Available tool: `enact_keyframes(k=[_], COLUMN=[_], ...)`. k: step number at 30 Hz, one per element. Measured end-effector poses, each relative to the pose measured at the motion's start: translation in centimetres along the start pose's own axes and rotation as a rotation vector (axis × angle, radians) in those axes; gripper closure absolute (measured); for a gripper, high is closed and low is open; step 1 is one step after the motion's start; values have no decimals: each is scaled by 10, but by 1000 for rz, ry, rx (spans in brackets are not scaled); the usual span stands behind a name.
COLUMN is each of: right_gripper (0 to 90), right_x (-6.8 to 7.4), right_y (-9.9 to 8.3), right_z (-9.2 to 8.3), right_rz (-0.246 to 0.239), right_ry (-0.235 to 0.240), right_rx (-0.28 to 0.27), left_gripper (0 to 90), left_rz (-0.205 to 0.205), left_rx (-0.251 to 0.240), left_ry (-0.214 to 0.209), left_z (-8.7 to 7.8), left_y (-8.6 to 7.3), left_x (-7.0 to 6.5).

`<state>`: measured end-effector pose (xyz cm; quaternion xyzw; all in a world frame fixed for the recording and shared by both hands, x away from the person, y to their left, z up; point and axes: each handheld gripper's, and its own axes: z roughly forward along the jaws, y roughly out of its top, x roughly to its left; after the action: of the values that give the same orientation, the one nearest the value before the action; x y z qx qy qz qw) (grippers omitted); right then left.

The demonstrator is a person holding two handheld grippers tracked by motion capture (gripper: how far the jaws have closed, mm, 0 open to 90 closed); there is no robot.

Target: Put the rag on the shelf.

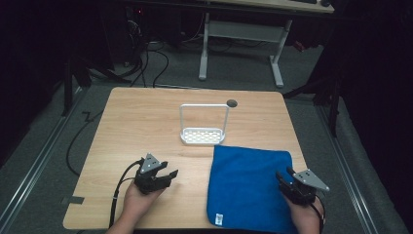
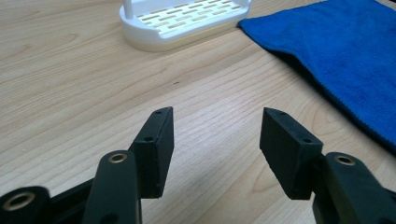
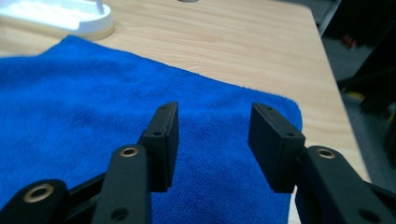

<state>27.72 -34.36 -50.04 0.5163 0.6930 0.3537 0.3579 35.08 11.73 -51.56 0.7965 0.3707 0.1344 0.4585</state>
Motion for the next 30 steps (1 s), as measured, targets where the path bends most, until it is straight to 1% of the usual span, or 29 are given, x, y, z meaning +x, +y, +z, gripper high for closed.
enact_keyframes(k=[1,2,4,5,7,9,12,13,18,19,20,21,22,23,24,26,27,28,29,30], right_gripper=[544,546,550,550,549,547,547,546,548,548,549,554,554,557,557,558,558,558,561,562], right_x=[0,0,-5,-7,-10,-12,-15,-16,-15,-16,-16,-16,-16,-18,-19,-21,-22,-22,-23,-24], right_y=[0,0,-2,-2,-3,-3,-2,-2,-1,-1,-1,-1,-1,-1,-1,-2,-2,-2,-3,-4], right_z=[0,0,1,1,0,0,1,2,3,2,3,3,3,3,3,3,4,4,3,2], right_rz=[-17,-19,13,19,15,28,27,37,32,29,24,28,28,32,36,56,58,58,60,61], right_ry=[-2,2,22,26,18,28,28,33,40,41,39,37,37,36,38,46,49,49,47,49], right_rx=[-1,-1,16,13,15,4,8,10,14,15,19,22,22,26,30,39,42,42,53,59], left_gripper=[454,456,463,471,480,496,517,523,530,530,529,529,529,529,529,527,527,528,528,530], left_rz=[-1,0,1,-1,11,21,22,21,30,40,44,47,47,56,56,65,75,75,79,85], left_rx=[-2,-6,2,2,12,20,23,27,35,30,29,23,23,18,18,9,4,4,0,6], left_ry=[-5,-5,-11,-16,-27,-29,-35,-47,-50,-44,-48,-50,-50,-61,-61,-90,-100,-100,-112,-125], left_z=[1,2,5,6,9,11,12,13,15,17,18,20,20,25,25,33,37,37,40,43], left_y=[0,1,2,2,2,2,2,3,4,6,8,9,9,13,13,18,21,21,23,25], left_x=[-1,-3,-4,-5,-7,-8,-10,-12,-17,-22,-24,-28,-28,-35,-35,-45,-50,-50,-55,-59])
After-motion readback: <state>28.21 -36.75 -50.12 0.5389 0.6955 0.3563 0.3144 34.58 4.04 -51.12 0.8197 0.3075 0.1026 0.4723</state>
